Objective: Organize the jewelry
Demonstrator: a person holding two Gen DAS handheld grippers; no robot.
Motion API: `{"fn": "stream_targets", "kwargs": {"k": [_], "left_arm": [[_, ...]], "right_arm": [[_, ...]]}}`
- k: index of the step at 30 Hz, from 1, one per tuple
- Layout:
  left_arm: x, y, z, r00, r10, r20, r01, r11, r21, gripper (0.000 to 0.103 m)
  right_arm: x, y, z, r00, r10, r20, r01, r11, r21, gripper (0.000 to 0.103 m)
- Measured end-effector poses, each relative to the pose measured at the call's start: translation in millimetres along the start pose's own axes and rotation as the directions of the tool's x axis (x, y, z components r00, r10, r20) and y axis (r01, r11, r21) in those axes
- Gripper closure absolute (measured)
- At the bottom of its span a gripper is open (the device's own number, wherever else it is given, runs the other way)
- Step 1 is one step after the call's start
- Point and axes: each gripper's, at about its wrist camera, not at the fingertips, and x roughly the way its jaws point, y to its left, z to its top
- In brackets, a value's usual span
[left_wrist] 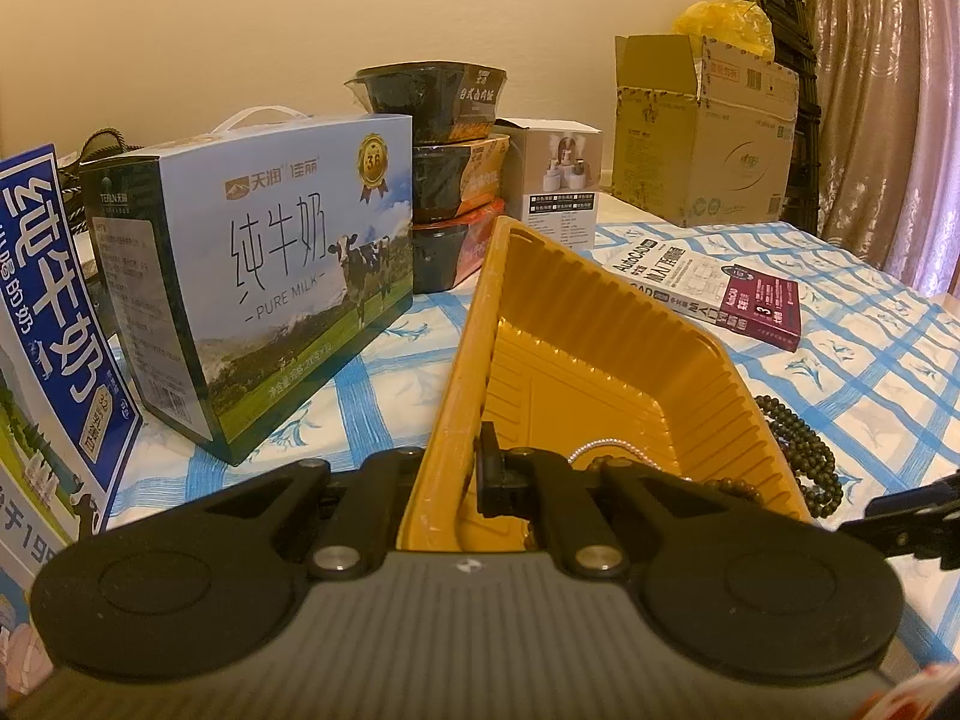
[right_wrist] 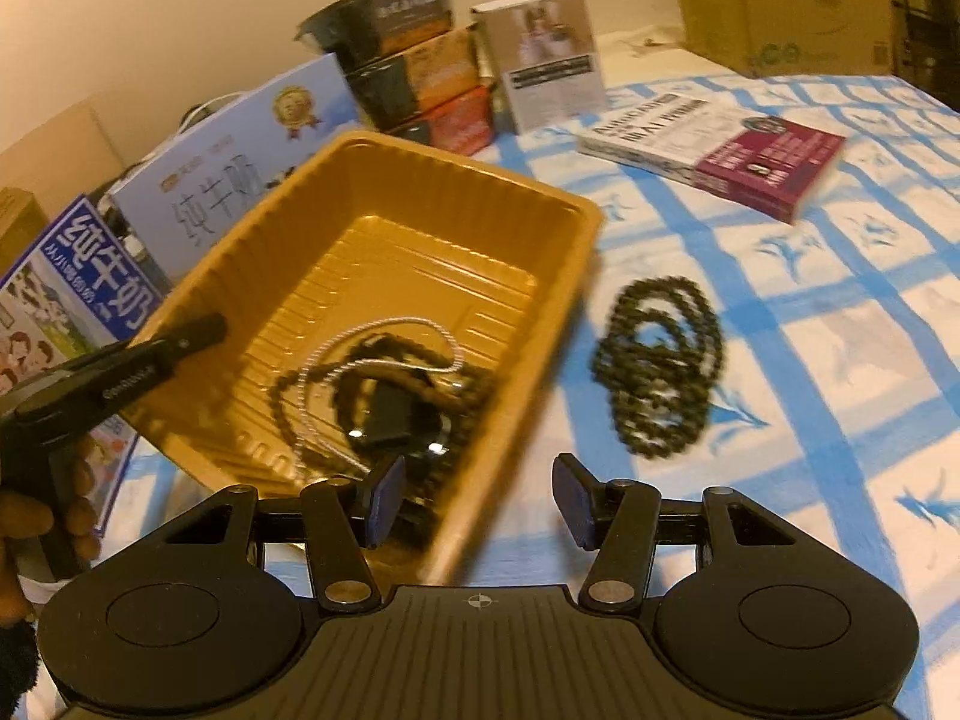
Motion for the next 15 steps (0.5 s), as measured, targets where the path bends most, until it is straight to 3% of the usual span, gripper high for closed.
{"fn": "stream_targets", "kwargs": {"k": [15], "left_arm": [[1,1,-1,1.0,0.002,-0.003,-0.002,1.0,0.004,0.098]], "right_arm": [[1,-53,-7,0.99,-0.14,-0.002,0.14,0.99,0.031,0.048]]}}
